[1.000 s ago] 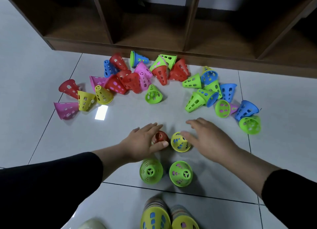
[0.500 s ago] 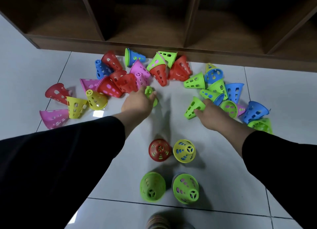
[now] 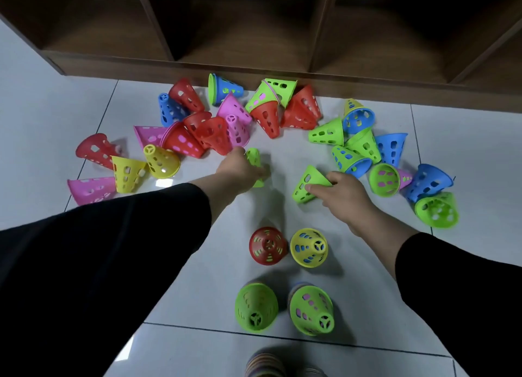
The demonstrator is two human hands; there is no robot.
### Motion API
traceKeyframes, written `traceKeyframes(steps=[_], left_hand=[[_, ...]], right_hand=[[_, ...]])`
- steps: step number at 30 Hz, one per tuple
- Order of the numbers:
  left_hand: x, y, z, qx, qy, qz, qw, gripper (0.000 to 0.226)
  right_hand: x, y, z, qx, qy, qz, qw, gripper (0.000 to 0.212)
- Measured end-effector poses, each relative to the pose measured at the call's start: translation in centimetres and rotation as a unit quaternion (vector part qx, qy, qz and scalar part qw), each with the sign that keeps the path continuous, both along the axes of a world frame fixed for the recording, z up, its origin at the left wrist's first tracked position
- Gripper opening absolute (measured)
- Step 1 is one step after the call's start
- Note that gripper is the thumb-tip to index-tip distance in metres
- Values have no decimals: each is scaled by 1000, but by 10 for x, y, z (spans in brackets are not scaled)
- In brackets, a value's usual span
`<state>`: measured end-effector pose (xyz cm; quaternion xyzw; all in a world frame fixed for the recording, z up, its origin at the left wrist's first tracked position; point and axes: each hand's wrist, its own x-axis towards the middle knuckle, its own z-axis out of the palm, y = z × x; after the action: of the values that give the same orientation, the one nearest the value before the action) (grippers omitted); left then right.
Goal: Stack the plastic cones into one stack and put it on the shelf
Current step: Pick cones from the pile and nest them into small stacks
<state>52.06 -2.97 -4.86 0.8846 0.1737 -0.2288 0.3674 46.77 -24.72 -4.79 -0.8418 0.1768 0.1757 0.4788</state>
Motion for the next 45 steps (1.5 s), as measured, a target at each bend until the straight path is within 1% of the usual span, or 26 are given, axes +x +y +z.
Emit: traceKeyframes(steps=[1,3,4,5,6,8,9,12,14,17,19,21,23,24,25,27,29,31,33,35,36,37,39,40,42,45], left_hand=[[-7,3,3,-56,3,27,998,54],[-24,8,15,-165,9,80,983,42],[-35,11,21,-209,7,92,974,41],[-45,14,28,-237,0,95,967,45],[-56,17,35,-253,-12,94,963,48],[-79,21,48,-273,-37,86,957,47],[-90,23,53,-281,-43,85,955,44],[-119,24,63,-292,-47,67,953,36],[-131,21,65,-293,-53,44,954,37],[-144,12,66,-258,-71,-18,963,38],[-149,8,63,-194,-90,-96,972,40],[-153,5,57,-129,-99,-174,971,43],[-155,3,50,-66,-90,-235,966,47],[-156,3,48,-37,-86,-257,962,49],[-156,3,46,-14,-83,-271,959,49],[-155,4,43,12,-83,-288,954,48],[-153,4,38,26,-83,-299,950,48],[-151,5,35,32,-88,-304,948,50],[-151,8,33,14,-93,-288,953,54],[-151,13,32,-21,-100,-259,960,55],[-150,16,31,-30,-103,-247,963,54],[-148,20,30,-32,-107,-238,965,52],[-139,28,27,-21,-117,-228,966,48],[-133,31,26,-10,-123,-223,967,47],[-121,35,25,16,-137,-219,966,45],[-100,30,25,39,-162,-225,960,45]], right_hand=[[-4,-2,5,12,-5,5,1000,35],[-13,-4,16,47,-15,13,999,30],[-18,-6,24,72,-25,10,997,25],[-23,-7,32,92,-34,12,995,24],[-27,-8,42,106,-45,20,993,31],[-38,-12,64,103,-77,52,990,54],[-43,-15,74,88,-91,68,990,57],[-57,-28,97,67,-73,80,992,49],[-64,-32,106,26,-53,109,992,52],[-73,-31,113,-82,-35,190,978,61],[-82,-26,115,-142,-28,267,953,77],[-89,-15,111,-215,-16,354,910,92],[-94,-3,101,-294,-7,424,856,103],[-96,3,94,-323,-2,446,834,105],[-96,9,88,-345,0,457,820,106],[-96,18,80,-372,-4,457,808,105],[-92,23,75,-391,-22,450,803,100],[-88,25,69,-394,-48,439,806,87],[-88,26,63,-373,-54,440,815,71],[-91,25,54,-340,-18,440,831,72],[-92,23,51,-316,-12,422,850,74],[-89,21,49,-289,-31,387,875,72],[-76,14,46,-241,-106,293,919,57],[-66,10,45,-231,-131,252,930,50],[-46,1,43,-247,-153,209,934,43],[-16,-17,39,-346,-185,183,901,42]])
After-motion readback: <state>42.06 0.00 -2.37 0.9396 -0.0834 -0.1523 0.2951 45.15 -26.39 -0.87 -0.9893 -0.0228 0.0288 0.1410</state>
